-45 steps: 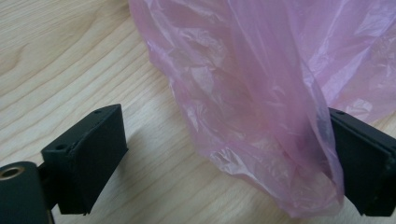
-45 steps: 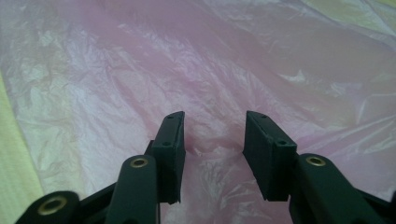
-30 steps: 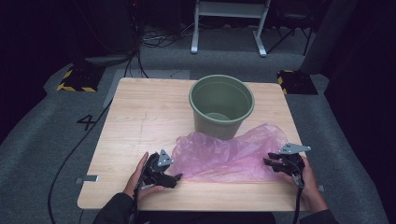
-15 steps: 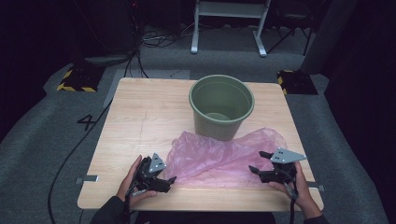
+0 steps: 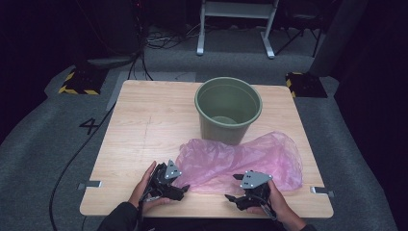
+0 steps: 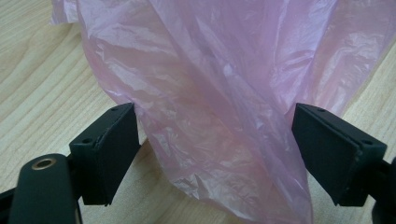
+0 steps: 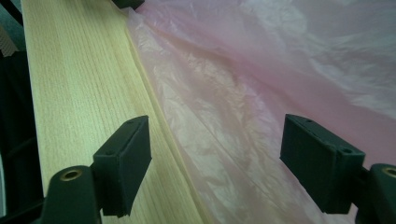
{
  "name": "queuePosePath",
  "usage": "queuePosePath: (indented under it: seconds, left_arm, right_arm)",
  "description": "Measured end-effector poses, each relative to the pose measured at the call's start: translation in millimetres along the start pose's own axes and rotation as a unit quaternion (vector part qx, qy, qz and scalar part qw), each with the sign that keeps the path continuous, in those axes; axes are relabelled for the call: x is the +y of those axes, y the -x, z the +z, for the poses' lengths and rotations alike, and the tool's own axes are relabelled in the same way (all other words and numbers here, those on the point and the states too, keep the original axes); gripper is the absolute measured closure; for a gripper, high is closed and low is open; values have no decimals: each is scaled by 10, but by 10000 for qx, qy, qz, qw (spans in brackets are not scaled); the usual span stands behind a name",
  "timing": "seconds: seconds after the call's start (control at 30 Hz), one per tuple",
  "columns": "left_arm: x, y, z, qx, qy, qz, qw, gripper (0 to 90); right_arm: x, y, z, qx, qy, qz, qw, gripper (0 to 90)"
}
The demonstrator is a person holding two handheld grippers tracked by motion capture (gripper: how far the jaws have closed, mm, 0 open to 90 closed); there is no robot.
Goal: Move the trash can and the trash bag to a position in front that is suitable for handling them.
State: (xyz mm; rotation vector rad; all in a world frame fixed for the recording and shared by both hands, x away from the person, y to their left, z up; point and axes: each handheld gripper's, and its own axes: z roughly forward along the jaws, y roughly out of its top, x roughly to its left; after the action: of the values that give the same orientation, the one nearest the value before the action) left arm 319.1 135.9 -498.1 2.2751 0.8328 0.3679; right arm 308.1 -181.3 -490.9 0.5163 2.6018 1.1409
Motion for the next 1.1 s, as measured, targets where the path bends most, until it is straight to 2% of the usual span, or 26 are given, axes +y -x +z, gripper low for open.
queuePosePath:
  seconds: [0.17,0.27,0.37,0.47,0.57,0.6,0.63,0.73,0.77,0.8,0.83,0.87,0.9,0.93,0.97,1.0,1.03,1.1]
  left_arm:
    - [5,-22,-29,-10,53,11,10000,157]
    - [8,-27,-39,-25,65,8,10000,157]
    - [-3,-50,-73,-67,92,36,9999,157]
    - [-14,-65,-136,-152,191,49,9997,156]
    - [-26,-74,-184,-175,212,80,9996,156]
    - [-36,-82,-204,-110,202,105,9997,156]
    - [-64,-116,-250,-35,202,80,9998,156]
    - [-98,-169,-298,70,239,3,9997,156]
    - [-130,-219,-344,146,268,-45,9995,156]
    - [-130,-219,-344,146,268,-45,9995,156]
    - [-158,-261,-366,319,177,-33,9993,156]
    - [-158,-261,-366,319,177,-33,9993,157]
    - [-185,-312,-369,422,104,-54,9990,157]
    - [-185,-312,-369,422,104,-54,9990,157]
    - [-223,-386,-363,429,84,-166,9989,158]
    - [-223,-386,-363,429,84,-166,9989,157]
    - [-250,-435,-350,413,94,-296,9987,157]
    - [-258,-453,-341,397,98,-342,9986,157]
  right_arm:
    - [-25,63,129,-75,-69,134,9999,222]
    - [-32,107,148,-93,-27,203,9997,214]
    - [-68,234,144,-196,16,343,9992,209]
    - [-100,354,116,-442,-6,456,9980,211]
    - [-144,468,86,-379,29,657,9971,303]
    - [-144,468,86,-379,29,657,9971,303]
    - [-162,506,65,-322,61,655,9973,401]
    - [-182,542,46,-257,91,654,9975,452]
    - [-201,571,26,-212,103,683,9974,502]
    - [-201,571,26,-212,103,683,9974,502]
    - [-219,595,3,-230,106,702,9972,557]
    - [-231,609,-11,-221,108,683,9974,590]
    - [-246,622,-27,-247,119,682,9973,624]
    - [-259,635,-39,-282,126,689,9971,657]
    - [-278,655,-58,-320,132,722,9968,680]
    - [-278,655,-58,-320,132,722,9968,680]
    - [-304,681,-82,-393,139,768,9962,729]
    - [-309,685,-88,-412,141,757,9962,748]
